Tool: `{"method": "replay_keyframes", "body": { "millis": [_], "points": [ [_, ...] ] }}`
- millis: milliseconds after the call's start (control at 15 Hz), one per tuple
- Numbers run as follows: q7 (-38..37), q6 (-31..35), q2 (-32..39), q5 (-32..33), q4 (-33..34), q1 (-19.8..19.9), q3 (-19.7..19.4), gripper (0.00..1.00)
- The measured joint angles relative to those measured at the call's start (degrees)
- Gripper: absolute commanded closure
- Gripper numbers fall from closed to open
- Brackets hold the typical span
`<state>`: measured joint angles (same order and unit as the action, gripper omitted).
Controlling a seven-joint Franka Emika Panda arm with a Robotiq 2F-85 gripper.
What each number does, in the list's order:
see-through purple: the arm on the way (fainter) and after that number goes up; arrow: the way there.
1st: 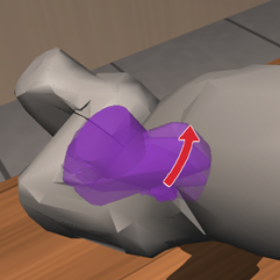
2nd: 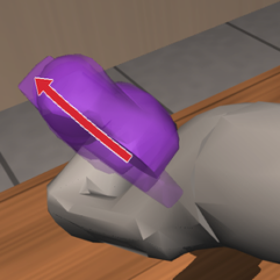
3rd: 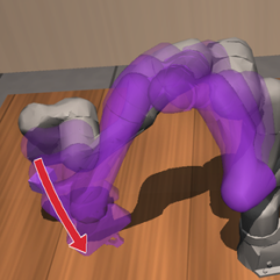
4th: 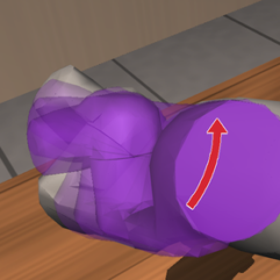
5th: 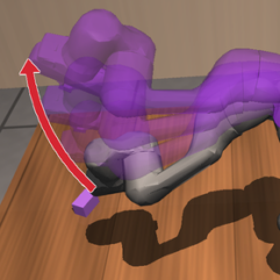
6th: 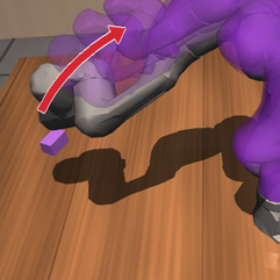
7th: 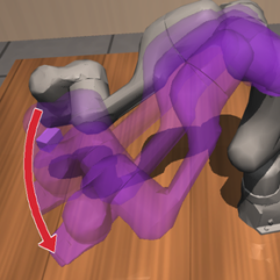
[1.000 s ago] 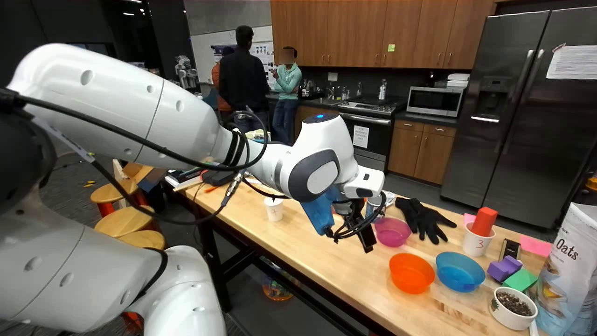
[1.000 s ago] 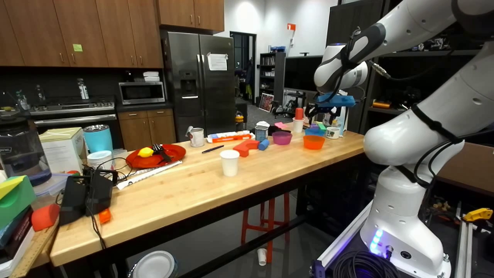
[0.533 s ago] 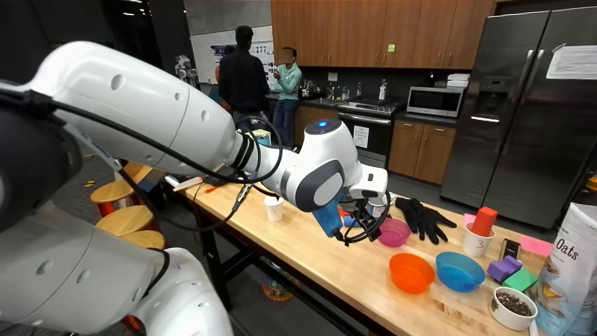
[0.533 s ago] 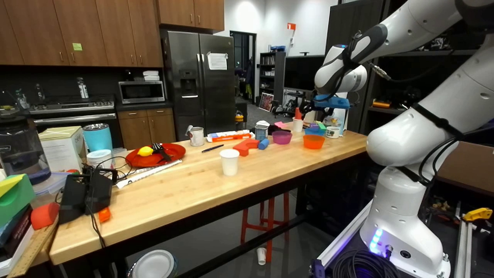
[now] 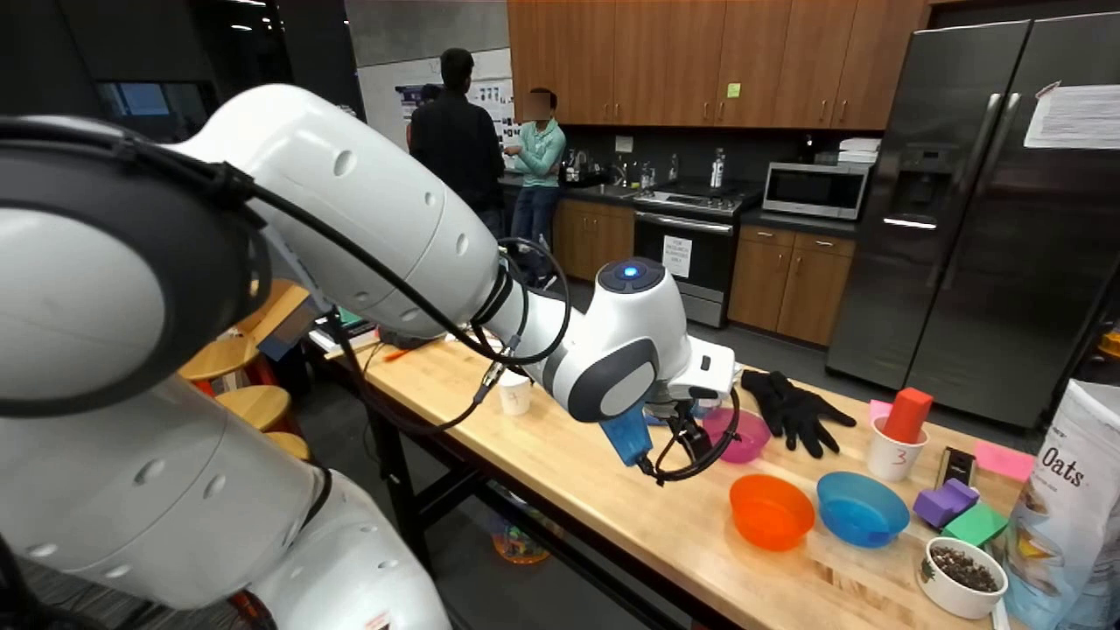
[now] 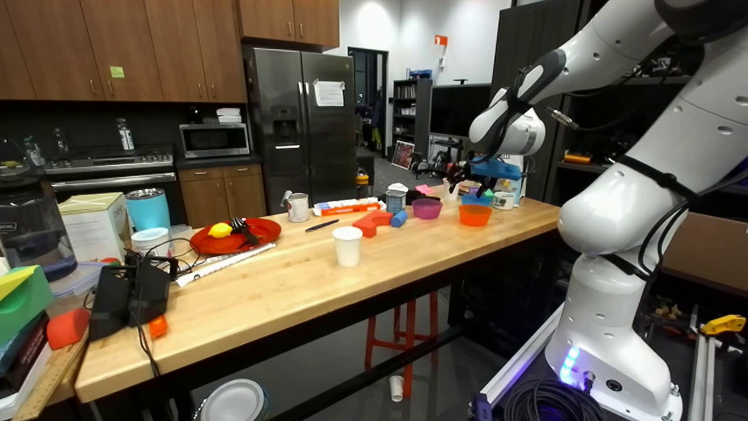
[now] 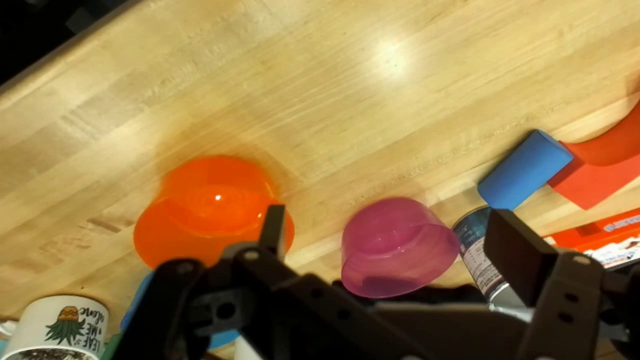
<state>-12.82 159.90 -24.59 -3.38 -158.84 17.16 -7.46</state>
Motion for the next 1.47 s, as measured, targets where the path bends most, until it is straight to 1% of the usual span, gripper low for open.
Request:
{"method": "replay_keyframes", "body": {
  "millis": [200,400,533,667,800,1000,1467],
  "points": [
    [-0.3,1.9,1.2,0.8,0.0,1.6,0.1,0.0],
    [-1.9,4.6,1.3,4.8,0.0,5.9,1.8,0.0],
    [-4.9,4.9,1.0,9.7,0.1,10.7,5.2,0.0],
    [-9.5,4.2,0.6,15.4,0.4,16.4,10.0,0.0],
    [-12.3,2.5,0.3,18.7,0.9,19.9,13.5,0.0],
    [-14.5,0.2,0.6,20.6,1.5,21.5,15.9,0.0],
    [-15.0,-0.1,1.2,20.8,2.2,21.9,15.3,0.0]
  ]
}}
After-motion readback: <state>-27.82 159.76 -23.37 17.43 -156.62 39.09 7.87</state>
